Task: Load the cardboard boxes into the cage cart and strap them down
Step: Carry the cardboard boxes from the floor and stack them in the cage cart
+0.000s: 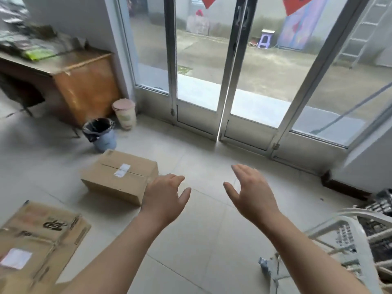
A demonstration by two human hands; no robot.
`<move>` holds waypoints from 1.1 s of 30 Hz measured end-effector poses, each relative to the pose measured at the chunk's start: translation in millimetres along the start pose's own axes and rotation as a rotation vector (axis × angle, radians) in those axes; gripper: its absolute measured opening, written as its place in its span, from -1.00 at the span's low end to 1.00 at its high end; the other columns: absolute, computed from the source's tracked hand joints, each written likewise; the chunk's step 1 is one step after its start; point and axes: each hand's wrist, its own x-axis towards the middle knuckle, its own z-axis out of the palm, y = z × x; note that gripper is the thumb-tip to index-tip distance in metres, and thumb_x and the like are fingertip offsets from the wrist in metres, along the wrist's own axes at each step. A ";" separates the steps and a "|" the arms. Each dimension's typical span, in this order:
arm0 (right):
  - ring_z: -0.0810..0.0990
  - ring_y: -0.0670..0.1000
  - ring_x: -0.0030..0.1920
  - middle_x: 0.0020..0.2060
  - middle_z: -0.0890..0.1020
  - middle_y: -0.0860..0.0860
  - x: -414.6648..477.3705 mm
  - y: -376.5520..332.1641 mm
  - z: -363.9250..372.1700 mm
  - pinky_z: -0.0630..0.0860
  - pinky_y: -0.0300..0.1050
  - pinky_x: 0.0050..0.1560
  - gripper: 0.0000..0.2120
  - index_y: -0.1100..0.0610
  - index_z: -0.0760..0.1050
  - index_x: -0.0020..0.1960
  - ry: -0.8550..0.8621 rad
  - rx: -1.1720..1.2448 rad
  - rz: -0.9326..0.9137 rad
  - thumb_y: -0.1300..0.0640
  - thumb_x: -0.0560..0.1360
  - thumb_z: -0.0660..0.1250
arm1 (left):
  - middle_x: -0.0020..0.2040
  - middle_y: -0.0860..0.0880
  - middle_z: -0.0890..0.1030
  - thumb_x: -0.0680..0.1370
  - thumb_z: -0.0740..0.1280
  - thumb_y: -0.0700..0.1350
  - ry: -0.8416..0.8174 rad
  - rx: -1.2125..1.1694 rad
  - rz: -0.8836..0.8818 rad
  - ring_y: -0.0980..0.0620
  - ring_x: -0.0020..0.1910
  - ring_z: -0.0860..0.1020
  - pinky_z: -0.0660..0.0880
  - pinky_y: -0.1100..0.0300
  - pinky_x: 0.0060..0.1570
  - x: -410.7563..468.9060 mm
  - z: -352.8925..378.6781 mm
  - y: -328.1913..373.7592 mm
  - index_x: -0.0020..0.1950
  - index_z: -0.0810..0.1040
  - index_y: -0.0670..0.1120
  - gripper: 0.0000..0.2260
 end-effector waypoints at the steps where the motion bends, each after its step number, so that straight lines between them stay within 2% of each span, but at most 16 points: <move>1: 0.34 0.05 0.37 0.35 0.44 0.02 14.3 -15.1 9.1 0.13 -0.09 0.44 -0.48 0.13 0.31 0.44 -0.012 0.016 -0.021 -0.06 0.55 0.23 | 0.26 0.10 0.53 0.58 0.17 0.15 0.003 0.020 -0.031 0.02 0.23 0.45 0.33 0.15 0.17 4.5 -6.6 -18.8 0.35 0.45 0.06 -0.61; 7: 0.36 0.05 0.33 0.31 0.47 0.02 84.6 -85.3 59.5 0.17 -0.11 0.38 -0.52 0.12 0.34 0.41 -0.083 0.080 -0.119 -0.05 0.55 0.24 | 0.21 0.09 0.56 0.56 0.18 0.15 -0.002 0.098 -0.184 -0.01 0.19 0.48 0.35 0.12 0.13 30.4 -29.3 -110.4 0.33 0.46 0.08 -0.63; 14: 0.41 0.10 0.27 0.22 0.54 0.07 173.5 -113.8 114.5 0.24 -0.11 0.29 -0.55 0.17 0.38 0.37 -0.193 0.073 -0.246 -0.01 0.55 0.25 | 0.11 0.03 0.59 0.55 0.21 0.12 -0.021 0.079 -0.366 -0.08 0.10 0.50 0.39 0.09 0.08 77.1 -15.6 -169.1 0.18 0.53 -0.02 -0.69; 18: 0.43 0.11 0.24 0.17 0.56 0.08 246.8 -114.0 146.4 0.27 -0.10 0.26 -0.60 0.17 0.42 0.31 -0.238 0.073 -0.320 -0.01 0.54 0.25 | 0.15 0.04 0.56 0.56 0.19 0.13 -0.022 0.062 -0.474 -0.06 0.14 0.48 0.37 0.10 0.13 127.0 0.3 -193.6 0.25 0.49 0.02 -0.67; 24: 0.36 0.08 0.35 0.28 0.50 0.04 365.8 -105.1 187.1 0.23 -0.06 0.37 -0.54 0.12 0.37 0.39 -0.320 0.061 -0.440 -0.05 0.55 0.24 | 0.27 0.01 0.51 0.57 0.18 0.13 -0.011 0.022 -0.672 -0.08 0.21 0.45 0.35 0.08 0.17 211.5 25.2 -219.7 0.38 0.42 0.03 -0.59; 33: 0.47 0.10 0.20 0.13 0.58 0.06 494.3 -127.8 283.7 0.29 -0.11 0.20 -0.58 0.13 0.41 0.34 -0.454 0.016 -0.624 -0.02 0.53 0.26 | 0.27 0.04 0.51 0.57 0.19 0.14 -0.027 -0.018 -0.867 -0.06 0.20 0.46 0.35 0.10 0.12 295.6 84.2 -288.2 0.37 0.42 0.05 -0.60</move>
